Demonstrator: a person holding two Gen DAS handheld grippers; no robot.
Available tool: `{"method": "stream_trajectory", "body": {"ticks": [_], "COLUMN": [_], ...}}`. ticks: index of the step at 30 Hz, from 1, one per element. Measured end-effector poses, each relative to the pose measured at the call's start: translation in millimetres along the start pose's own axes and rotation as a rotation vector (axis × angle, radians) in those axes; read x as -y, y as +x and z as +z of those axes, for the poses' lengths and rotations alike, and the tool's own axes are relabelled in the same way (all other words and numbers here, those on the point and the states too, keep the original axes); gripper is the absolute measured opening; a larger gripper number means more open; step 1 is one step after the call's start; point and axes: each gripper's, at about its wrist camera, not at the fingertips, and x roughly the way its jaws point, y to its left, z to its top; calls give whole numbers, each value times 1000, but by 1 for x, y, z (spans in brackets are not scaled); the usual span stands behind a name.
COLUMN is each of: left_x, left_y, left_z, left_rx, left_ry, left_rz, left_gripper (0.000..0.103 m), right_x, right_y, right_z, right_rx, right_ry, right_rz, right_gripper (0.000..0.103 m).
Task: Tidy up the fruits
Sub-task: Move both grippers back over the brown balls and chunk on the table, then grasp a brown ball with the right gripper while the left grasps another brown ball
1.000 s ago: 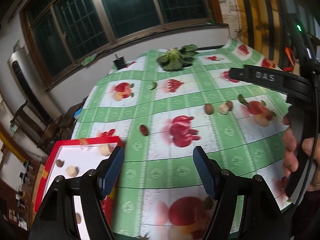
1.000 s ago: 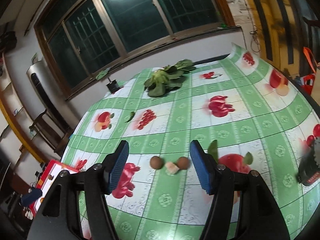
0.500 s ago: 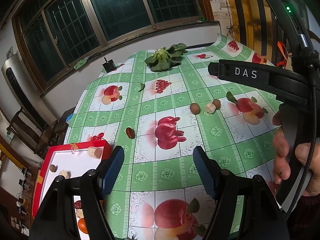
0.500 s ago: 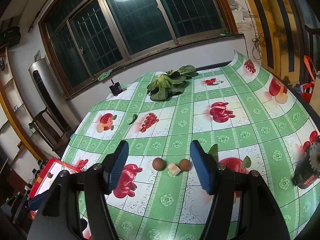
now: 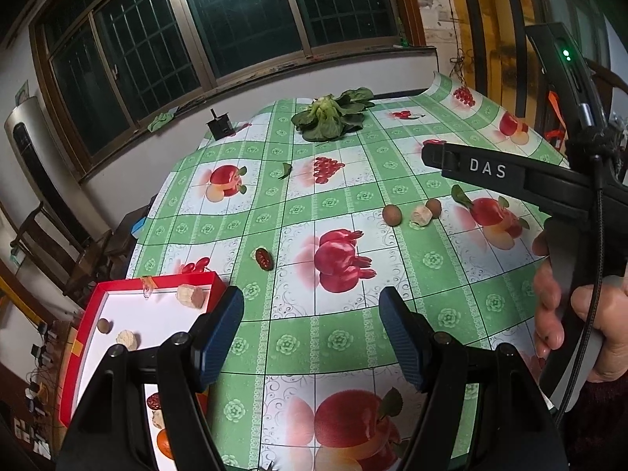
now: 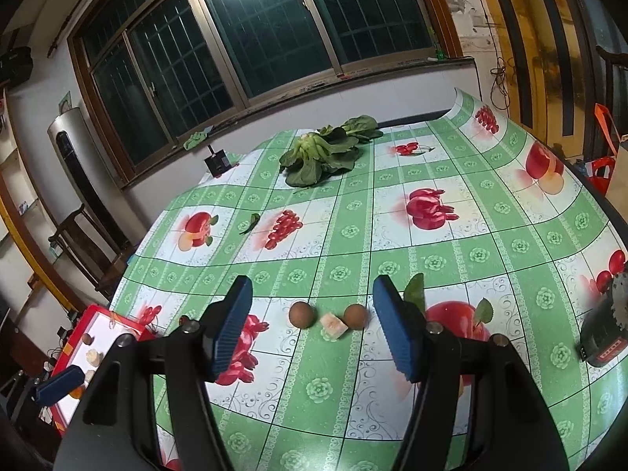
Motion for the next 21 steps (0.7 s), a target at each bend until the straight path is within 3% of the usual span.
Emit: {"method": "stream_trajectory", "body": {"ticks": [16,21], "left_x": [-41,-72], "left_y": [16,44], "left_z": [-8,3], "left_rx": [-21,-62], "left_ry": [-65,-59], "left_rz": [-7,33], "left_gripper": [71,71], "right_x": [7,37], "right_y": [14,16], "right_z": [-3,2], "right_rx": [-32,-66], "right_ry": [-8,129], "right_rz": [-47,46], "right_gripper": [65,65]}}
